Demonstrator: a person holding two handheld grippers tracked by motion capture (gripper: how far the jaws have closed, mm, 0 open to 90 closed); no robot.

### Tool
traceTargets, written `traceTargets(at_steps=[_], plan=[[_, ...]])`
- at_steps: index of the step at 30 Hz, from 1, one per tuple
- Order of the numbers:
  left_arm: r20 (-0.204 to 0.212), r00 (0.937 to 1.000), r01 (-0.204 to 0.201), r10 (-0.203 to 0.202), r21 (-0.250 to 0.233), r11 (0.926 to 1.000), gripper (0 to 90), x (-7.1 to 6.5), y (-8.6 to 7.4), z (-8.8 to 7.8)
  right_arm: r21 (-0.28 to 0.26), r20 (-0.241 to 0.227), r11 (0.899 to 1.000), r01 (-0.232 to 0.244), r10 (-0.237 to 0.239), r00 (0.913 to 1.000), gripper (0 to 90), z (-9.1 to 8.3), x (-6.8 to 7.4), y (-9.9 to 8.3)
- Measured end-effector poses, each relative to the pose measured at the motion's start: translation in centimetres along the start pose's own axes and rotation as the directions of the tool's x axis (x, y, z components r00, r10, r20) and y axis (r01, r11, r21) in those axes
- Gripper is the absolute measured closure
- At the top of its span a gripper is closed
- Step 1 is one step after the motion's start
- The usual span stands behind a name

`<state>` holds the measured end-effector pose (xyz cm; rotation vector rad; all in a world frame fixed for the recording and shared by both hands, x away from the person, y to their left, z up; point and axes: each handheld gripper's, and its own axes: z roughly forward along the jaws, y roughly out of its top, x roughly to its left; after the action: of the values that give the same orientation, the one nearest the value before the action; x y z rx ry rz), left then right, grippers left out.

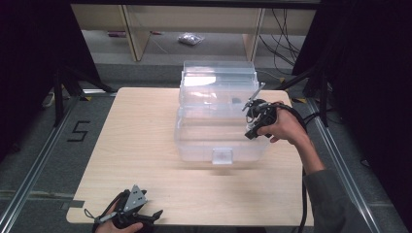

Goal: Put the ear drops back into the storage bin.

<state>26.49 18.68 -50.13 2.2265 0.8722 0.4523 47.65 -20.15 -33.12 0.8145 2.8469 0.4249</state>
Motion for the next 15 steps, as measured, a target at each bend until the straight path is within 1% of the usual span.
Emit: traceTargets(at_steps=[1,2,3,4,5,6,7,8,9,10,11,12,13,15], plan=[[0.001,1.0000,0.000,0.000,0.000,1.0000,14.9,0.0,0.0,0.0,0.002,-0.001,1.000,-0.005,0.005,1.0000,60.1,0.3,-0.3,0.0],[0.002,0.9999,0.010,-0.010,-0.011,0.9999,14.9,-0.1,0.0,0.1,0.005,0.001,1.000,-0.018,0.018,0.9998,60.1,0.6,-0.5,0.1],[0.002,0.9999,0.012,-0.012,-0.013,0.9998,14.9,-0.1,0.0,0.1,0.005,0.001,1.000,-0.006,0.006,1.0000,60.1,0.8,-0.9,0.1],[0.001,0.9999,0.012,-0.012,-0.011,0.9999,14.9,-0.1,0.0,0.1,0.008,0.003,1.000,-0.017,0.017,0.9999,60.1,1.1,-1.1,0.2],[0.000,1.0000,-0.001,0.001,0.000,1.0000,14.9,0.0,0.0,0.0,0.010,-0.001,1.000,-0.024,0.024,0.9997,60.1,1.3,-1.3,0.3],[0.000,0.9999,0.014,-0.014,-0.013,0.9998,14.9,-0.1,0.0,0.1,0.013,-0.001,0.999,-0.034,0.034,0.9994,60.0,1.6,-1.5,0.3],[0.002,0.9999,0.015,-0.015,-0.015,0.9998,14.9,-0.2,0.0,0.1,0.014,-0.002,0.999,-0.035,0.035,0.9994,60.1,1.8,-1.7,0.4],[0.001,1.0000,0.003,-0.003,-0.008,1.0000,14.9,-0.1,0.0,0.0,0.020,-0.001,0.999,-0.036,0.036,0.9994,60.1,2.1,-2.0,0.5],[0.001,0.9999,0.013,-0.013,-0.014,0.9998,14.9,-0.1,0.0,0.1,0.023,-0.002,0.999,-0.041,0.041,0.9992,60.0,2.3,-2.0,0.5],[0.000,1.0000,-0.002,0.002,0.001,1.0000,14.9,0.0,0.0,0.0,0.025,-0.003,0.999,-0.037,0.037,0.9993,60.1,2.6,-2.3,0.5],[0.000,1.0000,-0.002,0.002,0.001,1.0000,14.9,0.0,0.0,0.0,0.023,-0.003,0.998,-0.056,0.056,0.9984,60.0,2.9,-2.4,0.5],[0.002,1.0000,-0.001,0.001,-0.001,1.0000,14.9,0.0,0.0,0.0,0.023,-0.003,0.998,-0.056,0.056,0.9984,60.0,2.9,-2.4,0.5],[0.003,0.9999,0.010,-0.010,-0.012,0.9999,14.9,-0.1,0.0,0.1,0.024,-0.014,0.997,-0.075,0.076,0.9970,60.1,3.6,-2.8,0.4],[0.002,0.9999,0.013,-0.013,-0.013,0.9998,14.9,-0.1,0.0,0.1,0.034,-0.017,0.996,-0.080,0.081,0.9966,60.1,4.1,-3.0,0.3]])
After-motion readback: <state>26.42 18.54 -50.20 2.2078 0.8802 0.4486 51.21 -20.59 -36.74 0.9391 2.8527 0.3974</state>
